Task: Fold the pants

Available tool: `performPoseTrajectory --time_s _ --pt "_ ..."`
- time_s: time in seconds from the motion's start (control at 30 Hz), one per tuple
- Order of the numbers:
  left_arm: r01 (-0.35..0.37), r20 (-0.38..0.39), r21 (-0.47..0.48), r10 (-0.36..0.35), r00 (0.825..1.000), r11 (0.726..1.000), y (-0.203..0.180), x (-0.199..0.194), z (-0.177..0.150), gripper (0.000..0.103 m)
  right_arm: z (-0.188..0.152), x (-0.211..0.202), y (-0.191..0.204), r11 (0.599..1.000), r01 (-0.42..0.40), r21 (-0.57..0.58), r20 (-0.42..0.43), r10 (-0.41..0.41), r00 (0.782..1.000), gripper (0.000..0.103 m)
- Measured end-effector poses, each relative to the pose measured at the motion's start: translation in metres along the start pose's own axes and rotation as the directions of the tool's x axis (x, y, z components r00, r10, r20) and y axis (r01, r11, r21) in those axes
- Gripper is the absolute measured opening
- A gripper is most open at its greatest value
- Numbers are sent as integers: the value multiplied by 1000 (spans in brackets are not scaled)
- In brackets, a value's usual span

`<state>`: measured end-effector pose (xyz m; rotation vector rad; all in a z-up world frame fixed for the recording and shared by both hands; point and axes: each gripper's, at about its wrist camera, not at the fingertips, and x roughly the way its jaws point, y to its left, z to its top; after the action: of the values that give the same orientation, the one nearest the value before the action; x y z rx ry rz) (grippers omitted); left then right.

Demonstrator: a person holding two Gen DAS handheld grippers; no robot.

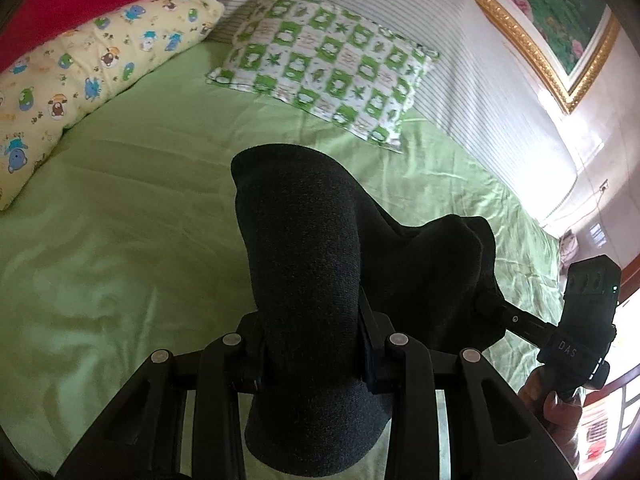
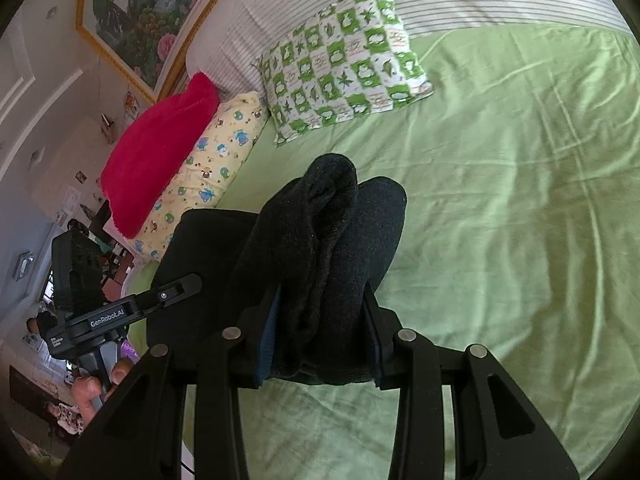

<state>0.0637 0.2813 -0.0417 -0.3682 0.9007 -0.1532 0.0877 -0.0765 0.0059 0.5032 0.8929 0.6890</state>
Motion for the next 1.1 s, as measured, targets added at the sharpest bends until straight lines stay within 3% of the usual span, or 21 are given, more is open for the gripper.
performPoseTrajectory --time_s 0.37,0.57,0.73,1.1 --pt "-43 -26 -3 43 999 999 19 30 8 35 10 34 -7 1000 17 -2 -46 -17 999 39" --pt "-88 -35 12 89 995 996 27 40 1 57 7 44 -20 998 69 -5 -68 -69 995 50" --pt "-119 -26 22 119 993 993 35 44 -4 73 5 47 -34 996 87 -5 -73 -87 994 52" --pt "-130 -28 30 131 991 991 41 62 -1 82 12 55 -54 995 101 -7 -61 -101 993 65"
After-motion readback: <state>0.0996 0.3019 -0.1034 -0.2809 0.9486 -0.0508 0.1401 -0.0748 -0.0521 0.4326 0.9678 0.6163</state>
